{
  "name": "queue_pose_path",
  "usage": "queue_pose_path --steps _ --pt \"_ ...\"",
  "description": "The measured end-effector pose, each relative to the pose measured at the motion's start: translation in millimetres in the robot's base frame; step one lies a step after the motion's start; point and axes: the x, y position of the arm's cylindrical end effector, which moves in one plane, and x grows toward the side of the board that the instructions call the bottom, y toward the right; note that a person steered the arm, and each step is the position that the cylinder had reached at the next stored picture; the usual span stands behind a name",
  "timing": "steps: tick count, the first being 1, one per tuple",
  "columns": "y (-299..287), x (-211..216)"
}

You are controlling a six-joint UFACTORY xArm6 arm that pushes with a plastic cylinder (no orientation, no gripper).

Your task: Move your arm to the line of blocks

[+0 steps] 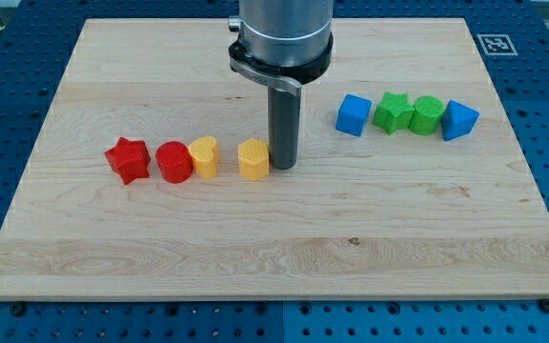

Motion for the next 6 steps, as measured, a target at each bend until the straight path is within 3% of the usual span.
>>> queue_pose_path --steps 2,5,6 --pt "21.5 8.8" --pt "222.5 33.2" --pt "280.3 5.0"
